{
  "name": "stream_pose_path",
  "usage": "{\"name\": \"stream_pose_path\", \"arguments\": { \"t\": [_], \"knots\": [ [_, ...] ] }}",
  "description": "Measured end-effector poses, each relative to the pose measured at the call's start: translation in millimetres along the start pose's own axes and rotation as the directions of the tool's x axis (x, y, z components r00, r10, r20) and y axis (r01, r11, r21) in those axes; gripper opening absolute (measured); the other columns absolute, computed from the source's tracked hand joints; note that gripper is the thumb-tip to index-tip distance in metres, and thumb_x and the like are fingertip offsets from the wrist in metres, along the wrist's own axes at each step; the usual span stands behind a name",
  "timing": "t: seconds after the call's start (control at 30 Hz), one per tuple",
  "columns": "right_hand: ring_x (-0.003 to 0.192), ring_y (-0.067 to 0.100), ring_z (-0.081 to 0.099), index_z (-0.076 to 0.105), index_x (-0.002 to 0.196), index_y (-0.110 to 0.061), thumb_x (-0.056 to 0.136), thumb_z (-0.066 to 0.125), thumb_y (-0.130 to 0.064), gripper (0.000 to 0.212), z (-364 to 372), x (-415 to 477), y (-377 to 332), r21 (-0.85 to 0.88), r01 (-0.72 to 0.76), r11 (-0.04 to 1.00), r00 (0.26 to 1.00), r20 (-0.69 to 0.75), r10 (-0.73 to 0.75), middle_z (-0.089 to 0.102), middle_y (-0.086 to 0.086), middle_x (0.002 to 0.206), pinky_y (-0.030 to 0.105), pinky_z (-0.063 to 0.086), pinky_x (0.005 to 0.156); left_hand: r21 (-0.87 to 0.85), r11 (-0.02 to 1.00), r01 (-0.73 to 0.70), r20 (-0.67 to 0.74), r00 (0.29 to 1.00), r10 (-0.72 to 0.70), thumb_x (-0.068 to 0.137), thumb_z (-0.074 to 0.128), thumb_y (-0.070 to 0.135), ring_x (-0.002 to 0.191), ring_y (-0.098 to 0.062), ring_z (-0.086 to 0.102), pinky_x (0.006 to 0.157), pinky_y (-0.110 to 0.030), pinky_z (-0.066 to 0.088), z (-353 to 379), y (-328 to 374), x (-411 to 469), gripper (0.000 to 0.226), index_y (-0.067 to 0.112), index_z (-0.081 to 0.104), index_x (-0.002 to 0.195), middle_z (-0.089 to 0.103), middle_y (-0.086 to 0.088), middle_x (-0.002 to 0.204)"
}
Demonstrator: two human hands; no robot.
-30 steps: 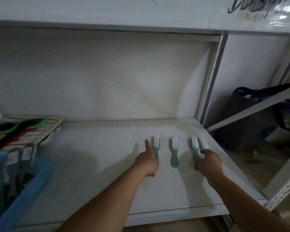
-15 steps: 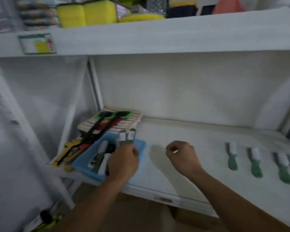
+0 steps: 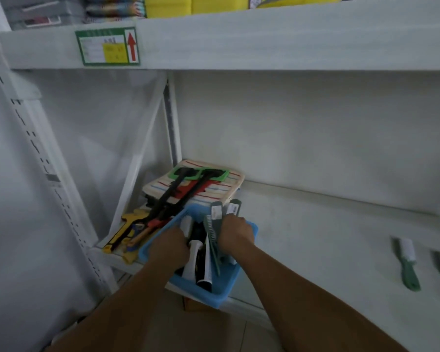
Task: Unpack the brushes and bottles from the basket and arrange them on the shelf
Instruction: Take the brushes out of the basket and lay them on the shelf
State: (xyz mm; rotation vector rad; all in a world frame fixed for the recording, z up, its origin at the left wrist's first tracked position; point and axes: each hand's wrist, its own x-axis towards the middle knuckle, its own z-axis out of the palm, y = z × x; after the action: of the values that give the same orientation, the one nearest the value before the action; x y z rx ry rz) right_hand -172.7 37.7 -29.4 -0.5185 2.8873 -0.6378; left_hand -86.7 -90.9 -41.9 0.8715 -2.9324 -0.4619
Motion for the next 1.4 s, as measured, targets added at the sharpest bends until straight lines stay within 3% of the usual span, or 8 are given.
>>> {"name": "stream_pose_path", "arguments": {
  "t": [0.2,0.37,0.53,0.67,0.87,1.07,1.27,1.4],
  "knots": [
    [0.096,0.036,0.064,0.059,0.095,-0.006,0.084,0.053,-0.006,0.012,1,-6,3,0.307,0.012,0.952,0.970,-0.235,0.064,0.069,0.019,0.100,0.036,0.049,0.072,0.033,0.999,0.016,-0.057,0.998,-0.014,0.092,0.053,0.024,0.071,-0.022,0.060,0.062,-0.032,0.049,2,0,-1,0.033,0.022,0.044,0.061,0.048,0.005,0.061],
    [0.089,0.032,0.064,0.056,0.095,-0.012,0.087,0.060,-0.010,0.009,-30,-12,19,0.437,0.098,0.894,0.930,-0.359,0.074,0.067,0.012,0.098,0.037,0.053,0.074,-0.233,0.962,0.139,-0.201,0.962,-0.188,0.093,0.053,0.022,0.096,-0.041,0.067,0.076,-0.046,0.056,-15,14,-12,0.035,-0.007,0.054,0.113,0.067,-0.025,0.106],
    [0.081,0.035,0.066,0.049,0.100,-0.015,0.089,0.048,-0.003,0.015,-68,-45,67,0.576,0.173,0.799,0.887,-0.444,0.128,0.063,0.009,0.094,0.051,0.057,0.072,-0.448,0.891,-0.082,-0.338,0.938,-0.083,0.099,0.040,0.025,0.077,-0.035,0.057,0.064,-0.039,0.042,-32,83,-41,0.023,0.006,0.050,0.105,0.064,-0.022,0.102],
    [0.083,0.026,0.063,0.051,0.112,-0.018,0.091,0.053,-0.007,0.023,-96,-98,161,0.556,0.151,0.817,0.786,-0.569,0.241,0.061,-0.003,0.091,0.034,0.048,0.070,-0.563,0.803,-0.193,-0.210,0.974,0.086,0.095,0.040,0.023,0.078,-0.038,0.065,0.071,-0.050,0.055,9,183,-89,0.023,0.010,0.055,0.084,0.067,-0.020,0.088],
    [0.102,0.038,0.060,0.055,0.120,-0.012,0.090,0.047,-0.001,0.033,-140,-200,342,0.539,-0.306,0.785,0.667,-0.467,0.581,0.064,0.018,0.114,0.041,0.050,0.087,-0.664,0.748,-0.026,0.176,0.966,0.189,0.095,0.039,0.012,0.078,-0.034,0.066,0.066,-0.039,0.052,113,302,-149,0.027,0.008,0.065,0.088,0.069,-0.015,0.085],
    [0.092,0.028,0.055,0.051,0.125,-0.014,0.088,0.047,-0.004,0.039,-141,-252,423,0.359,-0.526,0.771,0.718,-0.300,0.629,0.052,0.012,0.115,0.044,0.050,0.088,-0.635,0.772,0.007,0.126,0.988,0.094,0.096,0.044,0.011,0.088,-0.033,0.063,0.080,-0.040,0.054,152,346,-182,0.016,0.010,0.055,0.108,0.062,-0.010,0.095],
    [0.101,0.030,0.054,0.044,0.135,-0.015,0.087,0.048,-0.009,0.048,-123,-249,435,0.124,-0.462,0.878,0.833,-0.279,0.477,0.048,0.010,0.114,0.036,0.045,0.086,-0.567,0.783,-0.255,0.060,0.936,0.348,0.096,0.046,0.017,0.081,-0.023,0.062,0.076,-0.038,0.053,181,353,-243,0.015,0.024,0.053,0.085,0.066,0.000,0.087],
    [0.101,0.026,0.050,0.048,0.132,-0.016,0.086,0.048,-0.013,0.046,-126,-242,437,0.062,-0.400,0.914,0.877,-0.265,0.401,0.050,0.007,0.110,0.033,0.044,0.085,-0.399,0.838,-0.372,0.081,0.896,0.436,0.096,0.040,0.018,0.082,-0.025,0.061,0.076,-0.039,0.053,181,367,-246,0.012,0.027,0.046,0.095,0.065,-0.001,0.091]
  ]
}}
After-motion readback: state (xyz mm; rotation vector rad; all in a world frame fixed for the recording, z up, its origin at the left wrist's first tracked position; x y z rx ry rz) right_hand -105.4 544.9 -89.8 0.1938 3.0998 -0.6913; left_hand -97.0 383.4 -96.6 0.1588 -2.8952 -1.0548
